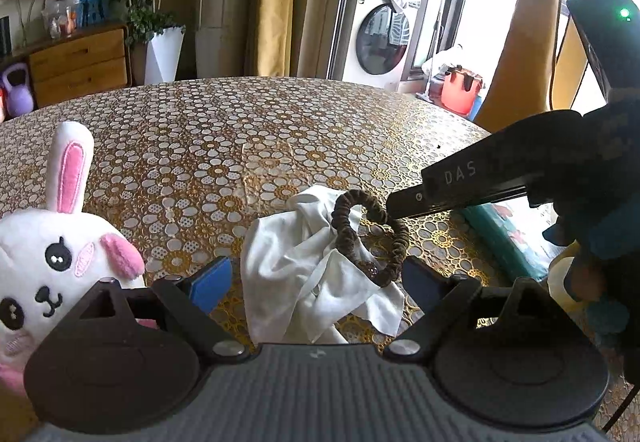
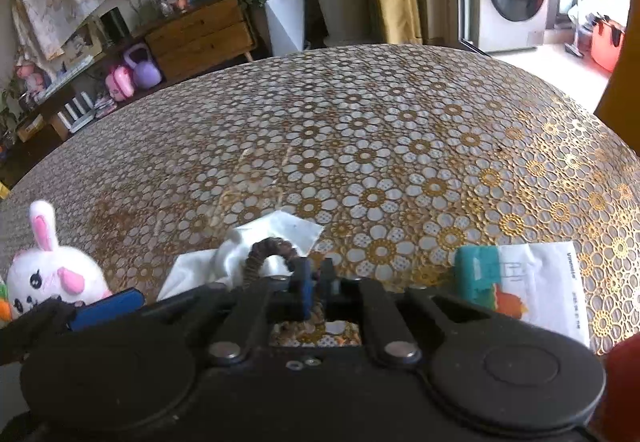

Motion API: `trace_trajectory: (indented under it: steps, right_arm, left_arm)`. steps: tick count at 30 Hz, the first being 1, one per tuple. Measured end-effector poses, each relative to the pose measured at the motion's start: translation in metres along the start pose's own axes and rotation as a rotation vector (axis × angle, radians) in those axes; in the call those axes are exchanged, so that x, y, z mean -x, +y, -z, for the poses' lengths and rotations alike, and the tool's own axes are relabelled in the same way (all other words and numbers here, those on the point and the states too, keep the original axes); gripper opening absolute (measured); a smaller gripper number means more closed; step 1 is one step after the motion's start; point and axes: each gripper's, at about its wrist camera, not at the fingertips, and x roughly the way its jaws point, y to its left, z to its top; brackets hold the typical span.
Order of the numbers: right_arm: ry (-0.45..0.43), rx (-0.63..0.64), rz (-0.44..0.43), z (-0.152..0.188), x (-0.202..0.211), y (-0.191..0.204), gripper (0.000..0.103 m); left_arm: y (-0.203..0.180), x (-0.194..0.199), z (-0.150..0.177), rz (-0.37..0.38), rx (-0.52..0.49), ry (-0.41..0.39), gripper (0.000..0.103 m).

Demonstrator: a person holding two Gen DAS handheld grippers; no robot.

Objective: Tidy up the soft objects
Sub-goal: 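Close the left tool on the white cloth while the right tool grips the brown bead bracelet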

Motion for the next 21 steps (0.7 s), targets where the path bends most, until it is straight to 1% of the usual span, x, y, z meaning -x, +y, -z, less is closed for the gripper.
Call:
trace_trajectory:
  steps: [1, 2, 3, 4, 5, 8, 10, 13, 17, 20, 21]
  right_arm:
    - [0.004, 0.006, 0.002, -0.001, -0.001, 0.0, 0.017]
    - [0.009, 0.012, 0.0, -0.001, -0.003, 0.0, 0.023]
    - [0.012, 0.013, -0.003, -0.002, -0.004, 0.001, 0.034]
    - [0.012, 0.013, -0.011, -0.002, -0.005, 0.001, 0.041]
    - [0.012, 0.018, -0.017, -0.002, -0.005, 0.002, 0.052]
    - [0.01, 0.065, 0.011, -0.001, -0.01, 0.008, 0.052]
    - [0.015, 0.074, 0.014, -0.001, -0.014, 0.007, 0.05]
    - [0.021, 0.085, 0.021, 0.0, -0.02, 0.006, 0.043]
    - [0.015, 0.127, 0.027, 0.002, -0.022, 0.008, 0.021]
    - [0.008, 0.168, 0.043, 0.004, -0.022, 0.01, 0.01]
    - [0.005, 0.184, 0.054, 0.004, -0.021, 0.011, 0.008]
  left_arm:
    - [0.0, 0.0, 0.0, 0.001, 0.001, 0.0, 0.092]
    - [0.0, 0.0, -0.001, 0.001, 0.002, 0.0, 0.092]
    - [0.001, 0.001, -0.001, 0.001, 0.002, -0.001, 0.092]
    - [0.001, 0.001, -0.001, 0.001, 0.001, -0.002, 0.092]
    - [0.002, 0.002, 0.0, 0.002, 0.001, -0.001, 0.092]
    - [0.0, 0.002, 0.0, 0.001, -0.005, 0.003, 0.092]
    - [0.0, 0.001, 0.0, 0.001, -0.007, 0.006, 0.092]
    - [-0.001, -0.001, -0.001, -0.004, -0.012, 0.01, 0.092]
    - [-0.001, -0.004, -0.002, 0.002, -0.008, 0.02, 0.092]
    - [-0.001, -0.007, -0.003, 0.008, -0.005, 0.03, 0.092]
    - [-0.001, -0.008, -0.002, 0.008, -0.006, 0.032, 0.092]
